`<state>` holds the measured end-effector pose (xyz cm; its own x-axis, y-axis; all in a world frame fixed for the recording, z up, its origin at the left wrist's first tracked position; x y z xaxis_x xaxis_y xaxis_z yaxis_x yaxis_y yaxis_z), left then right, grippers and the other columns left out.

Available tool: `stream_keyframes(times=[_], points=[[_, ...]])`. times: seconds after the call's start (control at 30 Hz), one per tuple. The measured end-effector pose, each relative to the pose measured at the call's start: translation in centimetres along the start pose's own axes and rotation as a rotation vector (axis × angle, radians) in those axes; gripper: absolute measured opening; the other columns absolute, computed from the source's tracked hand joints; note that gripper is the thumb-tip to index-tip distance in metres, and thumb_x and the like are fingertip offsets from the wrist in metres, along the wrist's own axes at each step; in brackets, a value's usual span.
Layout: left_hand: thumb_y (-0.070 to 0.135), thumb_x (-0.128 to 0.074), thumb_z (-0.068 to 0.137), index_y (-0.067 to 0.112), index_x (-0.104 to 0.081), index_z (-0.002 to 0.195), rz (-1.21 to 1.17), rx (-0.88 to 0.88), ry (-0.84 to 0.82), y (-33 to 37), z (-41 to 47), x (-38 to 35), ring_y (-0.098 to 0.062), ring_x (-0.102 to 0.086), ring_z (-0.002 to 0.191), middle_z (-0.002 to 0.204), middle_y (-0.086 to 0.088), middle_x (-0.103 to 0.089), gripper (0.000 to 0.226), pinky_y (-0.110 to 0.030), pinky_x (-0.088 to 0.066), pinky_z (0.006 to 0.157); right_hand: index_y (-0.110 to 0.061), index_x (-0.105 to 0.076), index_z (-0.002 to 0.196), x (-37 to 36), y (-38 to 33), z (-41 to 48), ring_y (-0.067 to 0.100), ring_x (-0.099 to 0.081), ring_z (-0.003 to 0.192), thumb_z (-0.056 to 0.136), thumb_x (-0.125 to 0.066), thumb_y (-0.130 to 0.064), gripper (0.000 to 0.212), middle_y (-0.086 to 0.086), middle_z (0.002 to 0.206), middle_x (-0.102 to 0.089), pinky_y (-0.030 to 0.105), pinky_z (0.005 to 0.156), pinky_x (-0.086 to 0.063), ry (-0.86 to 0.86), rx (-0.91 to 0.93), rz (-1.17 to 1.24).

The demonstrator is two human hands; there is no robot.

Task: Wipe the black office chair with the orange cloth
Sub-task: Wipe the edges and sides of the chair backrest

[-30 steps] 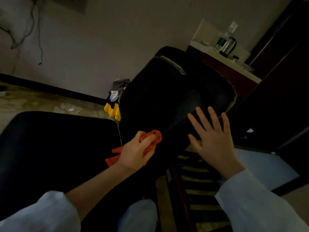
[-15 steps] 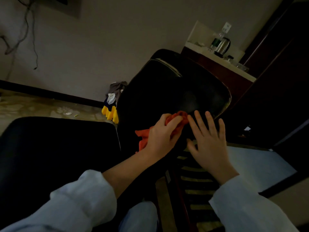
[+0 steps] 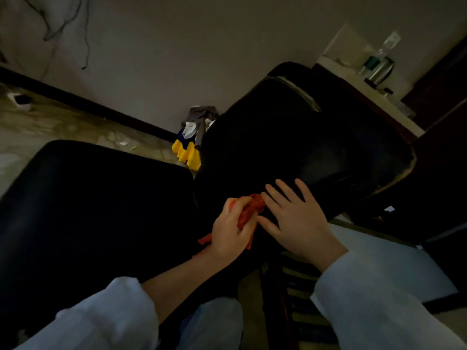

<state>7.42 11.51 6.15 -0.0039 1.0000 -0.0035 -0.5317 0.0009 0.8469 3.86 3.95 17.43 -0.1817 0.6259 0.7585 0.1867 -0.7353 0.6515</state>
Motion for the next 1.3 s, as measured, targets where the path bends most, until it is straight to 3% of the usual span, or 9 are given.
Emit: stream_keyframes(times=[0.1,0.27,0.4,0.53,0.73,0.97,1.1,1.2,1.3], points=[[0.046,-0.042,0.086,0.019,-0.055,0.125,-0.042,0.033,-0.004,-0.2,2.1,-0.4,-0.003,-0.055,0.09,0.108,0.01,-0.047,0.048,-0.009,-0.044,0.075,-0.007,-0.068,0.115,0.7,0.6,2.2,0.028,-0.053,0.123,0.086,-0.021,-0.055,0.073,0.007,0.124,-0.063,0.044,0.103,-0.021,-0.113,0.016,-0.015],[0.051,-0.04,0.084,0.036,-0.048,0.12,-0.104,0.062,-0.028,-1.2,9.2,-1.8,-0.014,-0.056,0.096,0.111,0.0,-0.051,0.04,-0.026,-0.046,0.08,-0.014,-0.01,0.151,2.5,3.6,6.4,0.022,0.011,0.146,0.057,0.026,-0.06,0.11,0.0,0.16,0.002,0.041,0.114,0.011,-0.373,0.169,-0.205],[0.044,-0.045,0.088,0.023,-0.054,0.125,-0.054,0.045,0.0,-2.6,14.2,-3.2,-0.018,-0.057,0.091,0.11,-0.004,-0.051,0.044,-0.028,-0.047,0.074,-0.013,-0.008,0.151,2.0,6.3,11.8,0.023,0.015,0.145,0.088,0.0,-0.067,0.083,0.0,0.159,0.013,0.041,0.115,0.01,-0.481,0.229,-0.351],[0.044,-0.045,0.089,0.024,-0.054,0.126,-0.045,0.071,0.052,-5.9,18.6,-3.8,-0.023,-0.059,0.091,0.109,-0.006,-0.052,0.043,-0.029,-0.046,0.073,-0.027,0.005,0.151,1.0,8.9,17.0,0.023,0.017,0.144,0.093,-0.014,-0.065,0.072,-0.006,0.157,0.018,0.049,0.113,0.01,-0.553,0.221,-0.419],[0.035,-0.049,0.095,0.025,-0.05,0.128,-0.024,0.317,0.142,-15.5,22.5,-2.9,-0.027,-0.057,0.098,0.116,-0.009,-0.051,0.034,-0.031,-0.046,0.079,-0.054,0.036,0.123,-2.0,10.8,20.2,0.013,0.033,0.13,0.046,0.037,-0.081,0.081,-0.015,0.149,0.026,0.041,0.108,0.021,-0.577,0.343,-0.32],[0.026,-0.052,0.095,0.016,-0.055,0.121,-0.041,0.558,0.28,-22.6,18.0,-1.6,-0.028,-0.055,0.101,0.114,-0.013,-0.054,0.028,-0.025,-0.036,0.077,-0.053,0.031,0.125,-2.7,10.8,20.4,0.015,0.035,0.128,0.046,0.039,-0.078,0.083,-0.016,0.141,0.032,0.041,0.105,0.024,-0.564,0.368,-0.27],[0.033,-0.053,0.087,0.014,-0.057,0.118,-0.082,0.329,0.196,-16.9,16.6,-2.5,-0.016,-0.054,0.096,0.11,-0.004,-0.054,0.036,-0.016,-0.036,0.077,-0.057,0.026,0.125,-2.4,11.0,20.5,0.01,0.039,0.125,0.067,0.01,-0.076,0.063,-0.021,0.138,0.032,0.03,0.094,0.038,-0.584,0.366,-0.186],[0.039,-0.053,0.086,0.03,-0.054,0.118,-0.116,0.067,0.088,-10.5,18.5,-3.3,-0.003,-0.052,0.095,0.11,0.005,-0.053,0.033,-0.004,-0.036,0.078,-0.05,0.02,0.135,-2.1,10.6,20.7,0.007,0.035,0.125,0.065,0.008,-0.08,0.077,-0.02,0.141,0.029,0.034,0.102,0.027,-0.613,0.352,-0.194],[0.038,-0.05,0.085,0.027,-0.054,0.117,-0.136,-0.019,0.103,-7.7,22.1,-4.3,-0.007,-0.053,0.094,0.108,-0.001,-0.055,0.034,-0.016,-0.041,0.079,-0.037,0.018,0.145,-1.7,11.4,21.0,0.005,0.032,0.125,0.066,0.01,-0.088,0.094,-0.014,0.152,0.024,0.032,0.106,0.02,-0.588,0.315,-0.216]])
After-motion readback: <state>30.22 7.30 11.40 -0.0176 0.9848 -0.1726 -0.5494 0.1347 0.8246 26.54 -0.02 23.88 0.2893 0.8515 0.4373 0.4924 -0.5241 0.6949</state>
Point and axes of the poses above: each hand's wrist, its own z-axis towards the middle knuckle, its own x-axis out of the back of the hand, y = z × x, the point moved 6 cm from there along z, towards the middle knuckle
